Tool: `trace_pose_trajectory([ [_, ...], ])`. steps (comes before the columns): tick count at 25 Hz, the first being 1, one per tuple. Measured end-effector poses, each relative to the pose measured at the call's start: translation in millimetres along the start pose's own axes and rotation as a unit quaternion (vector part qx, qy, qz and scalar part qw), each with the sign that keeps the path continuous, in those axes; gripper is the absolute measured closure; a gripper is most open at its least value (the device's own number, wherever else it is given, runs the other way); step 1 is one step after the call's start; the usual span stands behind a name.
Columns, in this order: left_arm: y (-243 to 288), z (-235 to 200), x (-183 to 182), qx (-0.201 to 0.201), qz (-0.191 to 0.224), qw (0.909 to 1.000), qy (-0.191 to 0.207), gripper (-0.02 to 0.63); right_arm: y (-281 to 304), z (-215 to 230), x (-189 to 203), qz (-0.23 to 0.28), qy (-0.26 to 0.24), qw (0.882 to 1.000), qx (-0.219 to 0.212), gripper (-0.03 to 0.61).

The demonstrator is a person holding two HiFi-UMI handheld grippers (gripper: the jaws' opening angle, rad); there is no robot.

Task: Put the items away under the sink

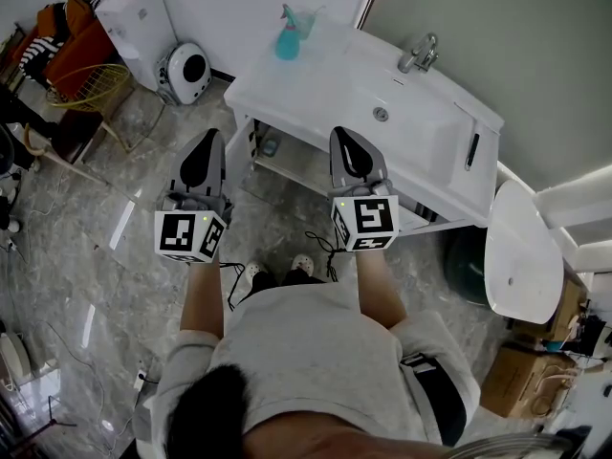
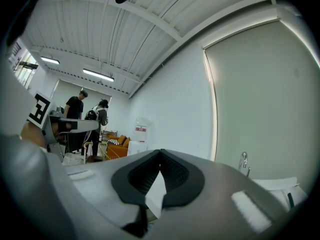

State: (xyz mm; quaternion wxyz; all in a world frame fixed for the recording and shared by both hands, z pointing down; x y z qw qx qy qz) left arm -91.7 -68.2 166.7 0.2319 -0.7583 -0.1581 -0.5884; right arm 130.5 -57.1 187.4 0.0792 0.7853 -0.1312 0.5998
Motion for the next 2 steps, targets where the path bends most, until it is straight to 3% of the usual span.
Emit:
trace_pose_trajectory([
  [2,-1.0,-1.5,-0.6,-0.001,0.003,1.0,-0.003,0.606,0.5,-0.9,-0.8,0.002,0.001,1.0,0.001,0.567],
])
Point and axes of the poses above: the fingertips, and each gripper's own axes: y forward along the fingers, z to its right, x out of its underside, the point moved 3 cm from there along -y, backward along the fingers, and after that the axes turned 10 degrees about -y, right-handed, at the moved point
